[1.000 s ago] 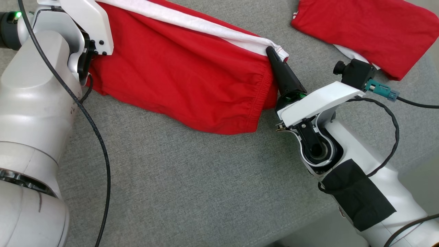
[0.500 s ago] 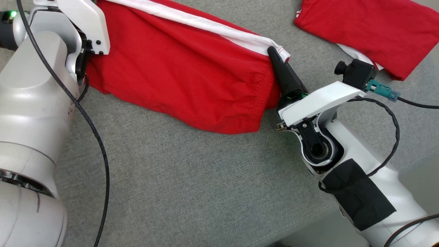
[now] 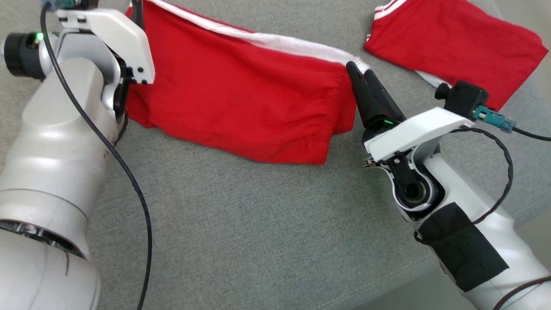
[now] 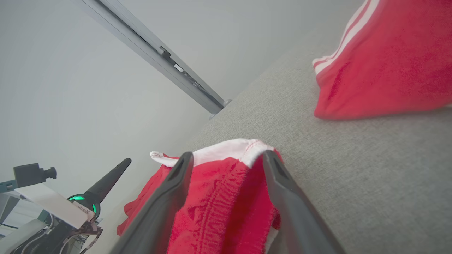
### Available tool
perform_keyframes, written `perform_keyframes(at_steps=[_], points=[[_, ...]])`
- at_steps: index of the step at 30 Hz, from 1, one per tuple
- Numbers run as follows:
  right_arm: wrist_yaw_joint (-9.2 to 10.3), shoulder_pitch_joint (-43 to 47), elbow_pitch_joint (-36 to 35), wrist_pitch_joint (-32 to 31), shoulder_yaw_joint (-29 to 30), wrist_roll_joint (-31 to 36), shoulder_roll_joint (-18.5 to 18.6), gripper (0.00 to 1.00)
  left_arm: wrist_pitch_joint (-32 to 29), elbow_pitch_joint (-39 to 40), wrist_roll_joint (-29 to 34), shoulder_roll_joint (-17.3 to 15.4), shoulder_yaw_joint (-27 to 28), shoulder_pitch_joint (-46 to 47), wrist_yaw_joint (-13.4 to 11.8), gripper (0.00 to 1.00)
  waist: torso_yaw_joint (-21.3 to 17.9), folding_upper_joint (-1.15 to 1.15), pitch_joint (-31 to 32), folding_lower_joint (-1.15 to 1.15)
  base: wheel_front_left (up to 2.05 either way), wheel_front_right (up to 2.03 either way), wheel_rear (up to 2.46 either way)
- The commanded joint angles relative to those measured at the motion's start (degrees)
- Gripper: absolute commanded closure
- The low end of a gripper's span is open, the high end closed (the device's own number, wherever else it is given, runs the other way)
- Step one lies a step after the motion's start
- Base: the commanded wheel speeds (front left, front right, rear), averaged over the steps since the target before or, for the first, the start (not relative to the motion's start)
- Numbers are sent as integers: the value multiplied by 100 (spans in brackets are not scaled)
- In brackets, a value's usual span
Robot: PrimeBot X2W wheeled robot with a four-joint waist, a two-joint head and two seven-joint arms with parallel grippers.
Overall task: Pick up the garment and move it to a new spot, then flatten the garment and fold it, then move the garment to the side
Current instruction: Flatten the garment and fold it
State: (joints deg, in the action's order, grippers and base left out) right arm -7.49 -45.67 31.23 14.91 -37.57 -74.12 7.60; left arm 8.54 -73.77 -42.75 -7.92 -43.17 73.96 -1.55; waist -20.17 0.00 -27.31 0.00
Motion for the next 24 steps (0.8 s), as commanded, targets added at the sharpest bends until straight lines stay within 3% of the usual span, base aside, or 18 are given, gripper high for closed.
perform_keyframes(at_steps=[1, 19, 24], points=[[-3, 69, 25, 43, 19, 62, 81, 0, 64, -11, -42, 3, 27, -74, 20, 0, 66, 0, 148, 0, 0, 0, 0], [-3, 669, -192, 43, 239, 410, 689, 0, 634, 68, -479, 291, 322, -1306, 304, 0, 620, 0, 1378, 0, 0, 0, 0], [-3, 971, -460, 43, 409, 639, 795, 0, 664, 626, -364, 192, 555, -1695, 183, 0, 782, 0, 1682, 0, 0, 0, 0]])
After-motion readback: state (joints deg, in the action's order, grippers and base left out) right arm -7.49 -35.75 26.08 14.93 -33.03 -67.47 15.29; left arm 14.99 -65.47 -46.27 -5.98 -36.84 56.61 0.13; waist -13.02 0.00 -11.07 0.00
